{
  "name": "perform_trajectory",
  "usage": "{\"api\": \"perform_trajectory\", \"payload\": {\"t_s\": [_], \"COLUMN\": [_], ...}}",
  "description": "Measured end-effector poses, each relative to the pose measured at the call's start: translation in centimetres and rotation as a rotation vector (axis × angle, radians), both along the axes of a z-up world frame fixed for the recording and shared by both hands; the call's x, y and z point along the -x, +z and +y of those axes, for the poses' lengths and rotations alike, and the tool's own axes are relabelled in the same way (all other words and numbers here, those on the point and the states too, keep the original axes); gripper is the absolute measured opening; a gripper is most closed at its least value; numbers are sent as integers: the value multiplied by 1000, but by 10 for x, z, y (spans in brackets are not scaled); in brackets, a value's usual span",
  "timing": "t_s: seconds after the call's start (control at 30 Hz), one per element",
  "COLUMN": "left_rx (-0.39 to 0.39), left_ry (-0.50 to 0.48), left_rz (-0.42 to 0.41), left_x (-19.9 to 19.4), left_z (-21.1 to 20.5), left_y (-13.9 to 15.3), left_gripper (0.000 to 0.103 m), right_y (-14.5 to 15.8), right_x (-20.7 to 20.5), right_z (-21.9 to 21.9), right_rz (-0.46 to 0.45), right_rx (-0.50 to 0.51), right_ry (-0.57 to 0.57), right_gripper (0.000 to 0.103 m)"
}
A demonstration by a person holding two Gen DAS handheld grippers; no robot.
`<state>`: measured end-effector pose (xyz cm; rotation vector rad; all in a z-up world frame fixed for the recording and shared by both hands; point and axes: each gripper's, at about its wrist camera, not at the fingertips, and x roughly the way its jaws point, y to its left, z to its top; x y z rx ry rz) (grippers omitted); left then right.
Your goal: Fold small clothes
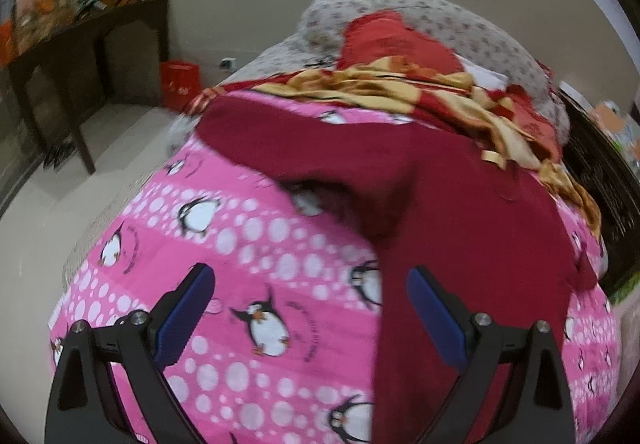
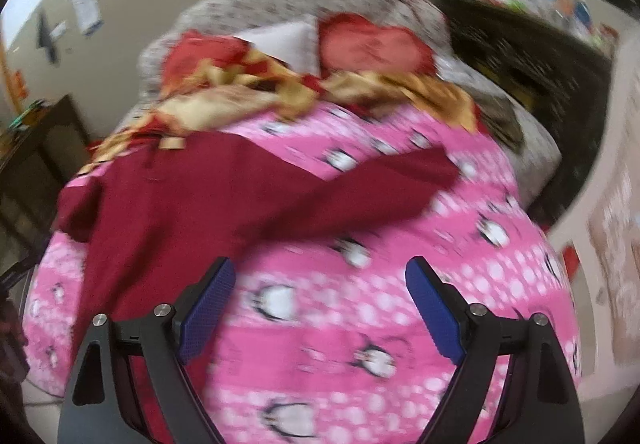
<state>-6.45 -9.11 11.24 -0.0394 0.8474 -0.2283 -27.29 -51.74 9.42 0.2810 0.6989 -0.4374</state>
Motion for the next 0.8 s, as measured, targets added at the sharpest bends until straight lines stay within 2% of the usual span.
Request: {"api": "perform_trajectory", "payload": {"t_s": [0.1, 0.27, 0.43, 0.53, 0.8], "left_rx": [-26, -23, -25, -29, -30], "left_ry": [-26, -55, -64, -70, -97], "left_rz": [-20, -34, -43, -49, -41], "left_x": [5, 11, 13, 12, 10], "left_z": [-15, -28, -40, -46, -59], "left_y": [13, 22, 18, 15, 7], "left_gripper": [99, 99, 99, 99, 99], "right_y": [20, 32, 27, 23, 17], "right_x": [-20, -50, -81, -97, -108], "right_z": [37, 84, 114, 130, 141], "right_rz": [-30, -70, -69, -42, -22], "right_rx": [27, 56, 46, 81, 72], "right_ry": [107, 219, 262, 278, 288], "right_gripper": [102, 102, 102, 102, 102]}}
